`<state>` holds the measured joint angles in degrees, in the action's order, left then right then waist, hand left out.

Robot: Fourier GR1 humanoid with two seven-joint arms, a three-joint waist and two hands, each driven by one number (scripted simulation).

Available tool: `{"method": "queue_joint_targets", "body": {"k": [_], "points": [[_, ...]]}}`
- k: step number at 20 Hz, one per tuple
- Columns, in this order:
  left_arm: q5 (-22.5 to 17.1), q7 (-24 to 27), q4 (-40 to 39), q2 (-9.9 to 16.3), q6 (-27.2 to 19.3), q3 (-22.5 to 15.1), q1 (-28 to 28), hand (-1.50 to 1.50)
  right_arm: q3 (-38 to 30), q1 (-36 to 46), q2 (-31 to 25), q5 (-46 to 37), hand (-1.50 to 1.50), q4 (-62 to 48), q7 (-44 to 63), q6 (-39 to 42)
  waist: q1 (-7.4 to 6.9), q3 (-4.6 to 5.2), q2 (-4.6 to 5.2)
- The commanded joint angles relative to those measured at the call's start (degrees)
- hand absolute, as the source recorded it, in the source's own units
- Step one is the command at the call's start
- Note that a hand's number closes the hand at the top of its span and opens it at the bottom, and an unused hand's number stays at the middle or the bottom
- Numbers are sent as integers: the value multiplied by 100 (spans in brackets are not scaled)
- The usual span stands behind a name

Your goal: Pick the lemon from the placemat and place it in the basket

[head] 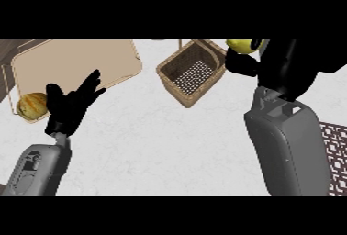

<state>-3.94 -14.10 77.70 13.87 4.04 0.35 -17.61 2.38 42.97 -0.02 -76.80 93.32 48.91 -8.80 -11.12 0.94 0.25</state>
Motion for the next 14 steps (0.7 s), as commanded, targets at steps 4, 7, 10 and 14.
{"method": "queue_joint_targets", "body": {"k": [4,7,10,14], "points": [[85,53,-83,-58,-108,-4,-138,0,460,1891,2,-614,150,-1234,2194,425,22,-22,55],[-3,-6,-80,35,20,55,-195,0,501,2492,1,-452,150,-1818,2682,242,12,-41,90],[-1,-4,-136,-4,-54,101,-343,0,605,2846,1,-380,150,-2395,2905,-51,133,-52,119],[57,23,-124,-32,-215,159,-146,0,448,3059,0,-1039,150,-2717,3380,-193,357,-51,51]]}}
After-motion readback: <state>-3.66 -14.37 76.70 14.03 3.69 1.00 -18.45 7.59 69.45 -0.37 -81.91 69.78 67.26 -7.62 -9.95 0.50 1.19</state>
